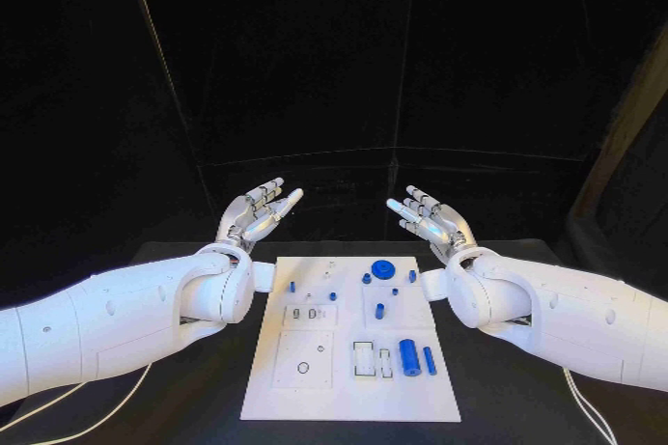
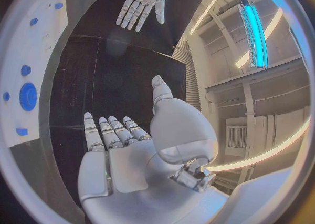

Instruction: Assemble the parts on the task board

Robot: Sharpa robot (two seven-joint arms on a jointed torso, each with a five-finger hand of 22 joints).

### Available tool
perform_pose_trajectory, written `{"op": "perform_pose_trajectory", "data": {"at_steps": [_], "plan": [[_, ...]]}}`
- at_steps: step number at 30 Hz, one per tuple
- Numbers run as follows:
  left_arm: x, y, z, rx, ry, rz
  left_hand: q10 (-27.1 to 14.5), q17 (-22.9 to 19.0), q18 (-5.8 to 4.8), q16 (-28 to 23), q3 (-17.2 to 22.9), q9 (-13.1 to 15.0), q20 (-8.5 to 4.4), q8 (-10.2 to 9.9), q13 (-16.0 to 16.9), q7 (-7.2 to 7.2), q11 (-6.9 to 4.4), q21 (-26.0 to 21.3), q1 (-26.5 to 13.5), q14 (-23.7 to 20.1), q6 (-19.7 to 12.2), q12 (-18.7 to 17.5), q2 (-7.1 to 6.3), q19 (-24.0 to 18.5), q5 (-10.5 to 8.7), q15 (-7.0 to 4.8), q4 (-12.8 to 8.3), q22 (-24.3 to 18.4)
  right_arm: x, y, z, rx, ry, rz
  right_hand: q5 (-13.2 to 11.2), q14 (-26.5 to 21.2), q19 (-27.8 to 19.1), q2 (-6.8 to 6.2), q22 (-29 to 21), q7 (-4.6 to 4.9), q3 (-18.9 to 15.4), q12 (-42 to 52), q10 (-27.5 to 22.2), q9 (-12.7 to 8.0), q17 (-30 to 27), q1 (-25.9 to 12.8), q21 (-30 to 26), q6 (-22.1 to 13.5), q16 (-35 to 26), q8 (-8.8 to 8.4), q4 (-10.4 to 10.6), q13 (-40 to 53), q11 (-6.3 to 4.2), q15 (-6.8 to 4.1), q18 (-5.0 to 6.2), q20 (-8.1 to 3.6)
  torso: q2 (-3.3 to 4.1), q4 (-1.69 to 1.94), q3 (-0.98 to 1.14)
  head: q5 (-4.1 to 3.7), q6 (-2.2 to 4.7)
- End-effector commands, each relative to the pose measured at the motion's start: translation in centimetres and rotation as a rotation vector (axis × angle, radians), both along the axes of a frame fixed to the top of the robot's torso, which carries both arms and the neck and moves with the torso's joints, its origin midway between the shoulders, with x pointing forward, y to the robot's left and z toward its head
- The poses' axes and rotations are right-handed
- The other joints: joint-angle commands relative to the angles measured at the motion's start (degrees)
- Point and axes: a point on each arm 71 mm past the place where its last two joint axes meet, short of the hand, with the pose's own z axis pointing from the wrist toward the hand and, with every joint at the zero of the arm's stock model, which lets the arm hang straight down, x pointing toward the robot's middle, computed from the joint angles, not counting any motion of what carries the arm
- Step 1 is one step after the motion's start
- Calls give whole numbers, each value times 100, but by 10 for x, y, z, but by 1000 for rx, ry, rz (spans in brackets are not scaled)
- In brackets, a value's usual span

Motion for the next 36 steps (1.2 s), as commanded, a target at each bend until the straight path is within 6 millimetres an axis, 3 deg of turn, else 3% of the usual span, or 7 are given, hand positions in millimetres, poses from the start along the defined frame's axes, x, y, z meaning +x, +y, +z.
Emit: {"op": "perform_pose_trajectory", "data": {"at_steps": [1,5,8,9,14,25,36], "plan": [[0,-4,4,-46,-41,-49,101,16,95,41,16,16,84,48,17,523,45,41,228,128,114,43,-9,45,39,43,86,16,1,12,1,-41,6,205,-328,88,86,-72,27,711,-32,34,114,22,17,532,61,142,29,39,-235,21,97,83,93,98,-1,0,0,0,0],[0,-4,4,-46,-41,-49,175,28,71,57,35,25,86,60,25,559,83,59,231,212,177,54,26,101,38,70,82,27,4,14,2,-61,8,252,-495,845,699,-80,141,814,81,131,754,78,96,858,277,616,163,115,-453,85,209,173,163,87,-1,0,0,0,0],[0,-4,4,-46,-41,-49,352,62,38,111,57,35,87,76,41,608,141,99,252,497,280,79,75,243,42,113,76,50,4,14,2,-66,9,261,-555,2613,1968,-16,385,849,202,486,2255,223,292,1137,771,1689,630,371,-639,250,276,142,404,15,-1,0,0,0,0],[-3,16,5,-57,-33,-54,513,97,9,173,73,44,93,90,55,649,186,139,281,800,375,101,108,379,38,138,71,71,8,-3,8,-227,-139,225,-543,3629,2416,8,469,802,257,768,3334,326,388,1264,991,2465,912,579,-735,358,167,17,565,40,49,-49,-8,-39,5],[-6,18,6,-71,-32,-74,1197,219,-18,483,101,81,86,157,99,766,305,395,392,1859,816,187,205,1257,34,158,54,201,6,-10,12,-321,-225,220,-565,4536,3049,106,505,628,373,870,4294,428,318,1427,1247,3930,986,857,-920,295,-59,-225,793,11,90,-47,3,-15,15],[-22,24,12,-101,-30,-146,3321,334,266,888,-7,192,-2,419,218,549,-12,1056,717,3058,2447,648,418,3165,34,-211,-202,437,9,-22,18,-557,-325,247,-624,5885,4275,315,587,440,490,500,5228,277,294,1439,1785,4682,878,575,-1397,234,-308,-631,779,-437,290,-27,62,-14,47],[-43,11,21,-121,-21,-262,4005,618,264,1091,-118,190,-256,533,217,400,-218,1286,930,3891,3076,772,537,3906,40,-480,-539,465,23,-14,33,-972,-381,294,-492,7439,5126,169,1229,278,561,308,5969,279,690,1603,3012,5162,1388,462,-1438,242,-612,-1096,766,-959,621,5,17,-111,111]]}}
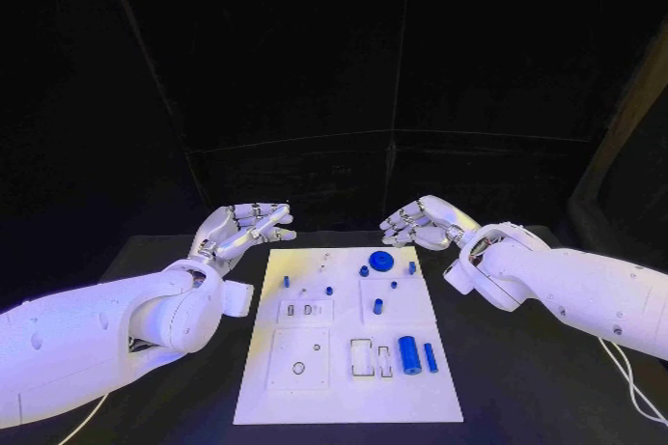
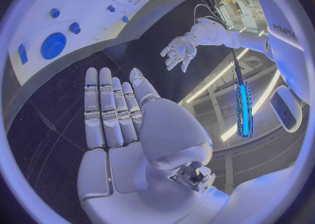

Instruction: Assemble the parts on the task board

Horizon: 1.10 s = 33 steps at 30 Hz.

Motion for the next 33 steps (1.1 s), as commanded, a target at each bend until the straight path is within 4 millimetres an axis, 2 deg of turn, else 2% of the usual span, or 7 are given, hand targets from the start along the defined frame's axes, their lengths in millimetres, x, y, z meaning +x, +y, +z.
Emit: {"op": "perform_pose_trajectory", "data": {"at_steps": [1,6,11,19,27,29,33], "plan": [[-7,-9,5,-13,-17,-80,39,11,42,2,-12,-7,12,28,-9,0,11,33,57,42,46,-3,2,45,15,4,-38,-8,3,6,-1,-282,-61,-1,78,1231,668,-77,515,-127,52,-158,608,-11,347,125,984,419,430,-113,-84,6,-234,-336,102,-377,178,26,-29,-39,19],[-15,-15,9,-26,-12,-109,39,23,39,-18,-19,-14,9,16,-18,0,12,23,71,43,51,-25,10,56,16,5,-66,-18,7,16,1,-432,-116,-1,58,1490,739,-110,813,-175,59,-206,677,-15,696,68,1478,500,810,-207,-82,5,-277,-411,98,-448,294,64,-50,-73,44],[-19,-19,13,-34,-13,-127,30,35,35,-56,-32,-23,10,-4,-28,5,19,2,72,26,52,-58,25,56,15,13,-91,-35,11,27,2,-528,-148,6,52,1464,747,-129,1095,-181,70,-205,599,-17,1187,-16,1934,503,1504,-272,-88,4,-300,-439,95,-458,391,106,-64,-120,71],[-21,-22,15,-38,-9,-141,24,47,31,-106,-54,-30,19,-28,-35,20,32,-30,60,-2,53,-95,42,45,15,26,-114,-59,16,39,2,-592,-170,19,44,1384,590,-114,1411,-190,149,-213,411,-20,1713,-79,2420,439,2150,-280,-76,-4,-263,-417,106,-439,532,168,-86,-162,76],[-20,-23,16,-37,-5,-145,17,55,30,-136,-66,-34,25,-45,-38,31,41,-49,56,-16,50,-117,54,39,15,34,-130,-74,18,49,1,-619,-164,37,34,1328,500,-136,1629,-190,241,-210,232,-19,2049,-122,2768,359,2586,-279,-74,-3,-237,-394,113,-408,598,180,-91,-206,79],[-20,-24,16,-37,-4,-149,16,56,30,-142,-68,-34,27,-48,-38,33,43,-53,52,-19,50,-123,59,38,15,36,-131,-77,18,50,1,-630,-160,37,22,1309,481,-136,1660,-182,260,-212,206,-20,2096,-135,2818,343,2648,-281,-72,-5,-230,-388,113,-401,626,183,-101,-211,101],[-20,-24,17,-38,-3,-152,15,58,30,-149,-70,-35,28,-52,-38,34,44,-57,50,-22,49,-127,65,37,15,38,-133,-81,20,50,0,-647,-151,37,10,1284,451,-146,1716,-177,295,-213,154,-21,2177,-150,2907,315,2762,-282,-73,-7,-219,-379,115,-391,657,187,-111,-220,95]]}}
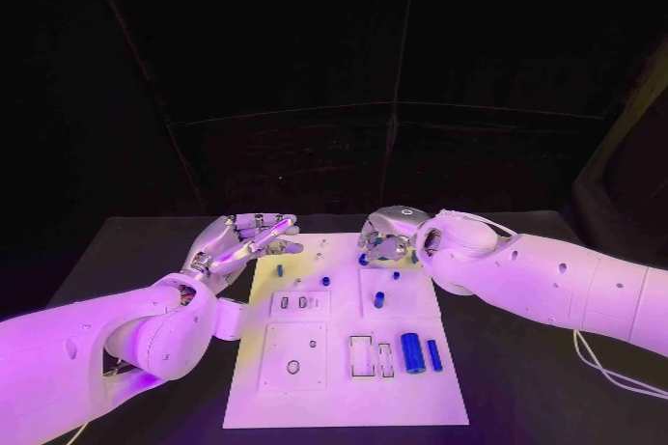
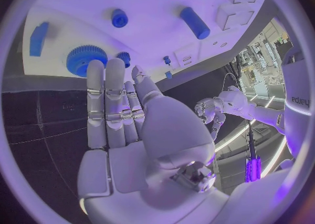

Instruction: Assemble the parts on the task board

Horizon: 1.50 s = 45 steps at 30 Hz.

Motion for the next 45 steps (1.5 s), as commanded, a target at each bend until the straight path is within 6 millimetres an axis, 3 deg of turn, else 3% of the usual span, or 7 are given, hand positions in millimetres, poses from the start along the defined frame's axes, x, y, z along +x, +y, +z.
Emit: {"op": "perform_pose_trajectory", "data": {"at_steps": [1,4,11,19,32,40,45], "plan": [[0,-3,2,-4,-3,-24,15,7,31,-38,0,-7,9,-28,-5,15,44,-27,24,-21,30,-37,40,17,15,37,-30,-8,2,0,-2,-55,11,-4,-23,47,-54,-21,30,-8,49,-25,-64,-6,42,-50,61,-54,58,-37,5,-6,-5,43,115,14,54,10,-15,-12,12],[0,-3,2,-4,-1,-26,5,15,32,-60,3,-10,14,-46,-7,35,56,-42,38,-24,21,-58,64,15,16,44,-53,-20,2,1,-2,-61,17,-1,-23,53,6,-24,249,-7,89,-22,-91,-5,245,-50,237,-69,267,-34,4,-5,0,48,88,21,77,15,-24,-25,23],[0,-3,4,-3,-1,-28,-3,27,32,-84,9,-12,20,-65,-8,51,67,-57,64,-21,13,-82,90,19,15,50,-90,-34,2,5,-3,-72,30,4,-34,51,78,-33,579,-11,180,-21,-112,-3,617,-51,518,-73,653,-30,5,-4,2,52,48,31,114,23,-28,27,-2],[0,-2,5,-1,-1,-27,-20,38,32,-104,3,-14,25,-85,-9,69,80,-69,69,-19,-4,-105,97,22,15,57,-113,-46,1,7,-4,-76,37,8,-52,84,250,-4,1093,-28,323,-9,-63,3,1089,-43,902,-28,1122,-17,1,-1,-10,45,-24,33,131,7,-22,43,-32],[2,-2,5,1,1,-26,-31,43,32,-114,2,-15,28,-94,-10,77,87,-76,72,-18,-14,-118,104,23,15,61,-126,-52,2,9,-2,-60,15,6,-387,132,565,153,2039,-64,926,-7,248,14,1925,-15,1610,239,1988,10,4,6,-70,3,-159,0,154,10,-20,46,-50],[3,-1,5,3,6,-26,-41,48,32,-124,1,-15,31,-103,-11,83,92,-82,74,-19,-24,-130,112,24,15,65,-136,-58,2,11,1,-36,-19,0,-450,61,506,12,2179,-48,1403,-17,273,6,2044,-168,1766,281,2187,-20,14,4,-68,21,-168,16,166,5,-23,45,-46],[3,0,5,1,11,-26,-49,52,31,-132,0,-16,33,-109,-11,85,95,-87,75,-20,-31,-139,116,25,15,67,-142,-62,-1,14,7,7,-69,4,-413,47,511,-178,2326,-40,1802,-15,298,9,2169,-339,1897,312,2361,-18,41,7,-56,26,-183,32,171,9,-20,40,-31]]}}
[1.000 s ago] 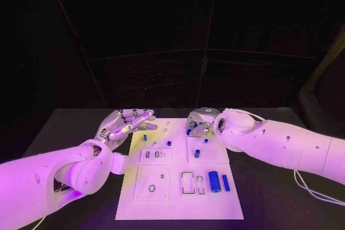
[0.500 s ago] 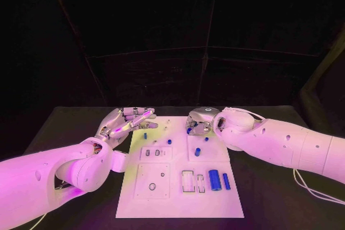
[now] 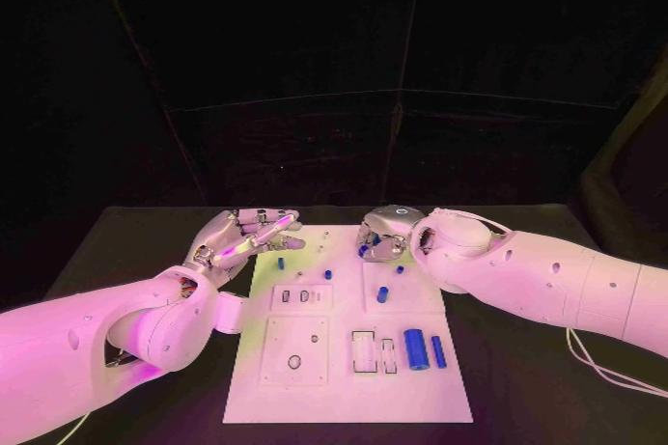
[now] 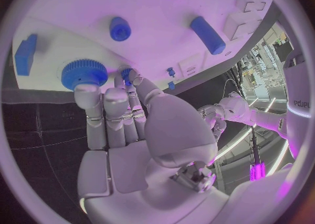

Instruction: Assemble the parts on the task board

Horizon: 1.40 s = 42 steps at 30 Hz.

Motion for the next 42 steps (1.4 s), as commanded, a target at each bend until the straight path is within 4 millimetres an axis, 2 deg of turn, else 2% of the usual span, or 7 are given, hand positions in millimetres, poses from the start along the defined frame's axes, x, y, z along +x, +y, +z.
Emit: {"op": "perform_pose_trajectory", "data": {"at_steps": [1,8,12,14,20,36,42], "plan": [[0,-1,1,-7,2,-16,-11,7,33,-26,0,-7,34,-26,-9,47,14,-43,17,1,-34,-24,63,25,15,48,-51,-12,-2,2,9,57,-82,-6,17,25,-11,-97,59,-4,152,-4,63,12,50,-106,56,43,73,36,16,7,-6,6,-90,37,7,4,0,-3,7],[0,0,1,-15,10,-15,-15,9,32,-31,0,-7,35,-29,-9,48,16,-46,17,-1,-38,-29,69,25,16,50,-54,-14,1,2,21,124,-153,-41,66,10,-19,-239,120,7,450,-4,69,12,88,-248,120,54,157,34,57,7,-5,18,-96,44,37,32,-20,-4,32],[-2,-1,2,-18,11,-19,-18,10,32,-35,2,-6,36,-31,-9,49,17,-49,19,-3,-40,-33,74,24,16,51,-59,-17,5,5,23,145,-161,-50,75,9,-19,-261,131,8,497,-4,70,12,95,-265,130,56,170,35,63,7,-4,18,-98,46,72,68,-41,-17,43],[-2,-1,2,-19,11,-21,-18,10,32,-35,2,-6,36,-31,-9,49,17,-49,19,-3,-40,-33,74,24,16,51,-59,-17,6,8,24,153,-164,-49,81,-1,-29,-335,143,11,655,-6,68,12,96,-313,150,57,197,33,92,6,-1,21,-98,49,90,80,-48,-25,44],[-3,-2,4,-22,9,-24,-21,13,32,-44,6,-5,38,-34,-8,49,18,-54,27,-6,-41,-38,82,22,16,53,-70,-22,12,20,27,167,-174,-40,81,-1,-29,-335,143,11,655,-6,68,12,96,-313,150,57,197,33,92,6,-1,21,-98,49,151,105,-68,-54,58],[-2,-4,8,-23,2,-30,-21,14,32,-47,7,-5,39,-35,-8,49,18,-56,31,-7,-42,-40,84,22,16,54,-75,-23,22,41,33,150,-166,-37,82,-7,-33,-426,169,19,821,-11,32,10,106,-377,178,35,234,26,151,3,11,30,-101,57,256,130,-111,-87,105],[0,-4,8,-22,1,-30,-21,14,32,-47,7,-5,39,-35,-8,49,18,-56,31,-7,-42,-40,84,22,16,54,-75,-23,22,47,32,133,-152,-32,79,-11,-38,-463,171,22,867,-10,20,9,104,-396,183,26,241,26,169,3,14,34,-102,60,257,121,-111,-69,96]]}}
